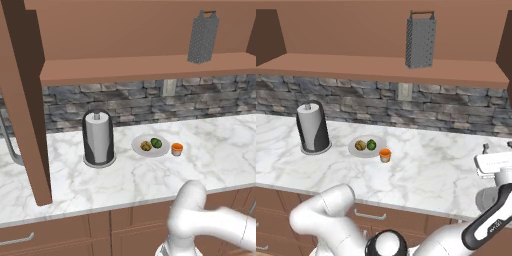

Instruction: Pick the avocado and bread from the counter and place them on the plate. Then pick the jam from the cabinet and place it next to the plate. Lastly close the cabinet door.

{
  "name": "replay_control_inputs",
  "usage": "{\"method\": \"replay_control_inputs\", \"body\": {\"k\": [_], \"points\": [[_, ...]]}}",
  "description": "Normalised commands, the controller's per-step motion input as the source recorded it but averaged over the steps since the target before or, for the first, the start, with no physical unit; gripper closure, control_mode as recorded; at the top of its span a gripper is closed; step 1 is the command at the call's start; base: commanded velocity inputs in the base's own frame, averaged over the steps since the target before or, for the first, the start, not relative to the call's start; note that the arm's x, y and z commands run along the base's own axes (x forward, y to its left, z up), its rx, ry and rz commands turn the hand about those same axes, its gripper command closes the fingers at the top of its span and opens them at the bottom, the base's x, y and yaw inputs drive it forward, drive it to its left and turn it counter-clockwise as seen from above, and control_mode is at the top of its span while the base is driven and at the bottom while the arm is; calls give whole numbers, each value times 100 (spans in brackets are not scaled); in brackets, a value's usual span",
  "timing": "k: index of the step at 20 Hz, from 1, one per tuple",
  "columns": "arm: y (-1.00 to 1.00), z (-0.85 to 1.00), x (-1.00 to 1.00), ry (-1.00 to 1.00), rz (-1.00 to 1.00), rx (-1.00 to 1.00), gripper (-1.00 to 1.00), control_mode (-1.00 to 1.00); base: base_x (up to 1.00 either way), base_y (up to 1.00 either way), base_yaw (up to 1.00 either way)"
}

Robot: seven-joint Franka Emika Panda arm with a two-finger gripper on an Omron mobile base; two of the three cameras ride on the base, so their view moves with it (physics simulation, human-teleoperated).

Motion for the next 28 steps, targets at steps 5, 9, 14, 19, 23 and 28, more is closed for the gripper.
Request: {"method": "replay_control_inputs", "body": {"k": [5,9,14,19,23,28], "points": [[-51,45,-5,-24,0,0,-100,-100,0,0,0],[-42,42,-10,-26,0,0,-100,-100,0,0,0],[-32,26,-2,-18,0,0,-100,-100,0,0,0],[-23,13,0,-8,3,0,-100,-100,0,0,0],[-18,26,0,-10,5,0,-100,-100,0,0,0],[-5,52,-14,-20,12,-4,-100,-100,0,0,0]]}}
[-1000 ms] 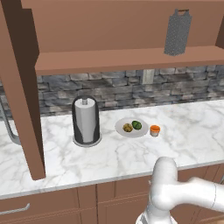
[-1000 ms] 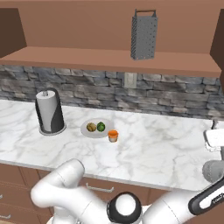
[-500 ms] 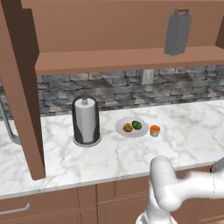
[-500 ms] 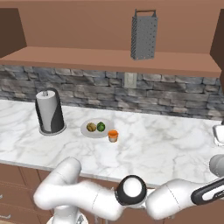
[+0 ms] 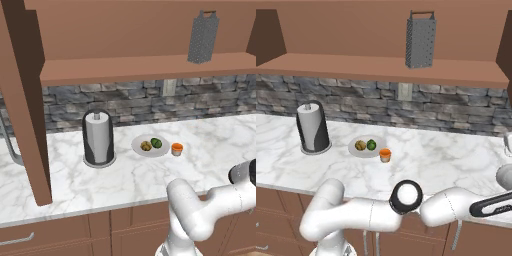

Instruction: Pick the avocado and bread from the counter and place them on the plate. Then pick the jam from the cabinet and place it next to the plate. Lastly close the cabinet door.

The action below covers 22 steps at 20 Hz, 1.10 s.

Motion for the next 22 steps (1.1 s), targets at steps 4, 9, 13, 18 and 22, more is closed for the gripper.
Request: {"method": "replay_control_inputs", "body": {"k": [4,9,13,18,22], "points": [[0,56,-45,-28,19,-11,-100,-100,0,0,0],[13,43,-96,-47,28,-29,-100,-100,0,0,0],[46,39,-98,-45,29,-50,-100,-100,0,0,0],[79,93,-54,-9,16,-67,-100,-100,0,0,0],[75,100,-39,-1,4,-66,-100,-100,0,0,0]]}}
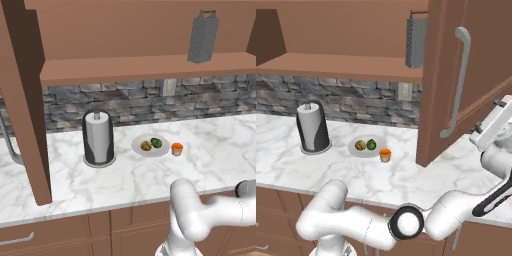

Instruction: Pick the avocado and bread from the counter and place them on the plate. Then pick the jam from the cabinet and place it next to the plate. Lastly close the cabinet door.

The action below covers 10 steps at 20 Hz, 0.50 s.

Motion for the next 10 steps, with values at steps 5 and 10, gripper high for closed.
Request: {"method": "replay_control_inputs", "body": {"k": [5,10], "points": [[81,100,-29,1,0,-70,-100,-100,0,0,0],[99,85,4,19,-5,-82,-100,-100,0,0,0]]}}
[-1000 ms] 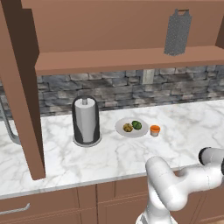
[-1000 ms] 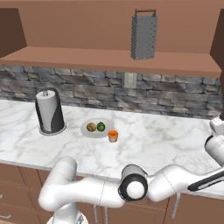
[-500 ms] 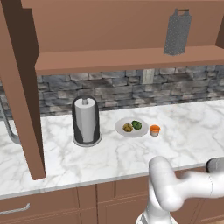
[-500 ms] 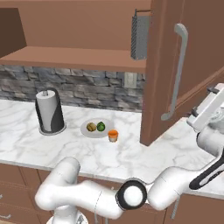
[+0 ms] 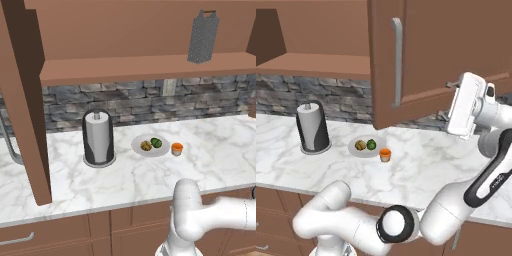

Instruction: Pick the avocado and bread from the counter and place them on the plate. Then pick the jam from the cabinet and place it next to the plate. Lastly close the cabinet door.

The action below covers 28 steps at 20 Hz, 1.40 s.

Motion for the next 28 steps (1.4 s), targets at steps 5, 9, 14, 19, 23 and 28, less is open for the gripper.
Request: {"method": "replay_control_inputs", "body": {"k": [5,9,14,19,23,28], "points": [[89,56,39,34,-13,-82,-100,-100,0,0,0],[45,-2,94,26,-39,-76,-100,-100,0,0,0],[54,-34,100,-1,-57,-67,-100,-100,0,0,0],[60,-55,100,-6,-61,-62,-100,-100,0,0,0],[71,-57,100,-11,-60,-56,-100,-100,0,0,0],[54,-65,95,-29,-55,-46,-100,-100,0,0,0]]}}
